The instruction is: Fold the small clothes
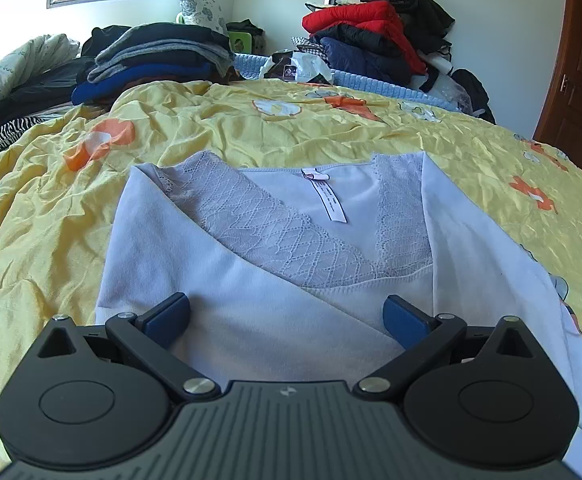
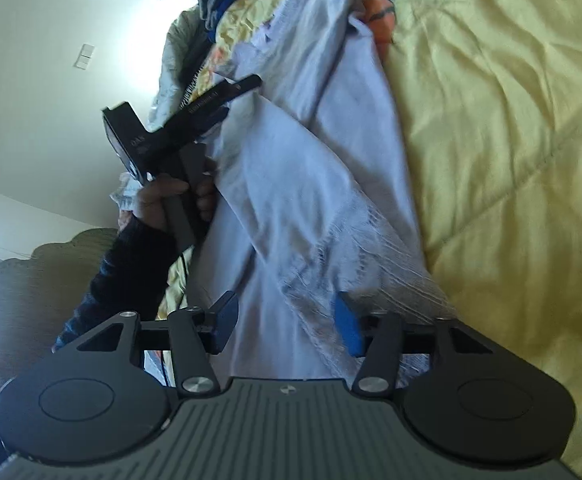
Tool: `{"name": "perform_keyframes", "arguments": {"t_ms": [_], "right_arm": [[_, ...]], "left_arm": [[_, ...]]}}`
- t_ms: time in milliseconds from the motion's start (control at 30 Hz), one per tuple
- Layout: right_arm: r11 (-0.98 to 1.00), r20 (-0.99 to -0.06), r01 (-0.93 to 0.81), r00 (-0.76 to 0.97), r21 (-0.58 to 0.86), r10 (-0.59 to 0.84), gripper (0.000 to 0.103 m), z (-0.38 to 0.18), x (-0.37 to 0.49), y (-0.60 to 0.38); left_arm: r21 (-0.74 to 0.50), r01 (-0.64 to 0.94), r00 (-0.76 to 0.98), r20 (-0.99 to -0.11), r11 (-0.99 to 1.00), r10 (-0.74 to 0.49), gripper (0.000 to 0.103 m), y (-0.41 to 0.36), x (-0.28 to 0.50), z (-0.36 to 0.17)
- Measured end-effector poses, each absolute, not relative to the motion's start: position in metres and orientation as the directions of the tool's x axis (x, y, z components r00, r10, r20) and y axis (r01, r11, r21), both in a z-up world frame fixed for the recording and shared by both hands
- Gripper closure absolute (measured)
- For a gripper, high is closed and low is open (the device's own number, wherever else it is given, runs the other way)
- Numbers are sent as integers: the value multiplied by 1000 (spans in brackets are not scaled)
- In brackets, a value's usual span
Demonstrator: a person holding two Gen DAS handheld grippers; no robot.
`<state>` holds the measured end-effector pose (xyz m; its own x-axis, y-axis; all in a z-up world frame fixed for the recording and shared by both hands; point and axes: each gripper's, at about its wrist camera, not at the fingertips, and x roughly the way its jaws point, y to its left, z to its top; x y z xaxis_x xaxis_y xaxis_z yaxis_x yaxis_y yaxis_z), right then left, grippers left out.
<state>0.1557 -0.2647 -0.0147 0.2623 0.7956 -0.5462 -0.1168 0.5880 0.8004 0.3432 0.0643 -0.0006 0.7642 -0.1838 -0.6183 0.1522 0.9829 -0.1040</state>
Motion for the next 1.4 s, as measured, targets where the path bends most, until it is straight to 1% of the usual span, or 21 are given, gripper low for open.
{"name": "perform_keyframes", "arguments": {"t_ms": [67,200,267,367,400,500,567,600,633,667,733,767,833,867,967,1100,1200,1300,1333,1400], "right_arm": [[574,-534,-121,251,810,807,49,-19,154,-266],[578,-540,-130,243,805,806,49,-19,152,-265],[585,-546,-125,247,801,801,45,-13,152,-268],[581,-526,-140,295,802,798,44,-1,154,-279],[585,-525,-144,312,798,792,43,4,155,-284],[614,-529,-150,376,775,761,39,15,170,-295],[611,-513,-148,411,778,754,36,24,192,-295],[594,-493,-160,414,788,765,36,29,206,-290],[570,-466,-182,408,801,785,33,34,223,-283],[551,-445,-203,400,809,801,28,39,241,-272],[529,-425,-267,362,806,830,24,52,281,-238],[523,-426,-303,332,796,841,24,59,302,-218],[507,-439,-350,258,787,860,23,70,344,-176],[497,-449,-360,213,790,868,23,73,365,-153],[508,-499,-361,126,782,857,23,76,415,-94],[548,-554,-380,106,745,826,23,68,458,-41],[568,-590,-379,68,731,805,23,46,475,-4],[623,-658,-379,47,685,752,23,21,484,23],[607,-640,-397,63,688,766,20,18,483,28],[605,-635,-396,67,691,769,18,14,488,38]], "left_arm": [[-105,152,764,-618,983,-184,0,64,343,-1],[-99,151,765,-618,984,-180,0,64,343,0],[-82,134,775,-612,988,-156,0,64,339,2],[-64,67,814,-574,996,-92,0,72,310,13],[-85,65,823,-558,994,-102,0,78,295,18],[-214,96,839,-508,972,-195,0,94,241,39],[-253,156,848,-460,955,-261,0,91,205,52],[-236,207,844,-448,950,-295,0,83,192,57],[-205,259,836,-442,944,-326,0,71,180,59],[-174,312,821,-445,934,-357,0,58,172,59],[-115,414,780,-466,903,-417,0,31,164,53],[-92,458,760,-476,884,-443,0,18,163,49],[-86,507,716,-513,858,-474,0,0,169,38],[-104,515,688,-543,851,-482,0,-6,175,31],[-151,493,620,-630,857,-468,0,-13,191,8],[-100,497,660,-601,862,-450,0,-16,184,-3],[-129,494,657,-593,860,-466,0,-12,187,-3],[-171,495,650,-578,852,-494,0,-5,187,-3],[-178,494,649,-575,851,-497,0,-4,187,-4],[-185,492,650,-572,850,-501,0,-5,188,-3]]}}
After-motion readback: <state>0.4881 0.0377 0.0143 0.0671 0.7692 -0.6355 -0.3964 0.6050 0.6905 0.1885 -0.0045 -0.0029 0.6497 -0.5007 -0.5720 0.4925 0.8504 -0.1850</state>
